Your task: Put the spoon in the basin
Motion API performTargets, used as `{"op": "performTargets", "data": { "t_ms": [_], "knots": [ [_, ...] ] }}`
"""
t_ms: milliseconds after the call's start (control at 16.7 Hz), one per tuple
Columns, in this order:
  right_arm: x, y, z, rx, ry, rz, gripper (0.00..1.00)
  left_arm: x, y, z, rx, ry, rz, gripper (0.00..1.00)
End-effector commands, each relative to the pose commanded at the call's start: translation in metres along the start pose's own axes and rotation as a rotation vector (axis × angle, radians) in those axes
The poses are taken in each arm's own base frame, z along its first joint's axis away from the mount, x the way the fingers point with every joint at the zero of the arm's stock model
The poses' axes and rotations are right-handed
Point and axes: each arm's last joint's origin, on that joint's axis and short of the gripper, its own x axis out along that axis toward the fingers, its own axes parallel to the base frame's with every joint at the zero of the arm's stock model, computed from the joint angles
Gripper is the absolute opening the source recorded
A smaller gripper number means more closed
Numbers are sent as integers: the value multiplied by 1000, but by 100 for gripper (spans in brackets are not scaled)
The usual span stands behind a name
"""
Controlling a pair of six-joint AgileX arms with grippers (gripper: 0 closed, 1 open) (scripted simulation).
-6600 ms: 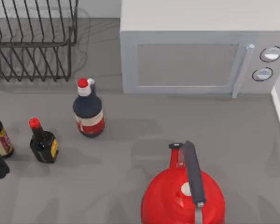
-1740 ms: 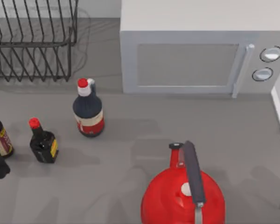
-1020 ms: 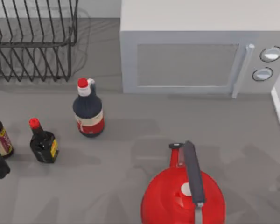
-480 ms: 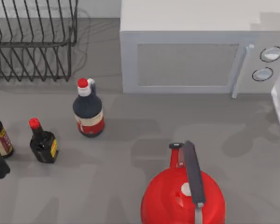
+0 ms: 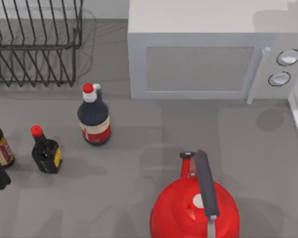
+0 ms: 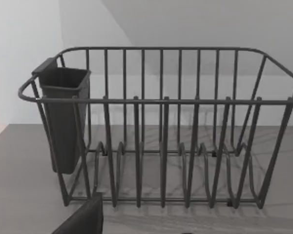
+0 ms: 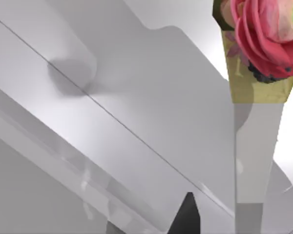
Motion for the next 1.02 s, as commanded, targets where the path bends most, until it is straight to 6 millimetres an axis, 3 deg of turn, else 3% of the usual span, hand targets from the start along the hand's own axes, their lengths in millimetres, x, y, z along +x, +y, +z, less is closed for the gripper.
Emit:
{"op": "performTargets", "data": {
  "t_ms": [720, 1020],
  "knots": [
    [7, 5, 6, -6, -26, 24, 0, 0, 0, 0, 0, 0, 0, 100],
    [31, 6, 7, -9, -16, 15, 0, 0, 0, 0, 0, 0, 0, 100]
  ]
}}
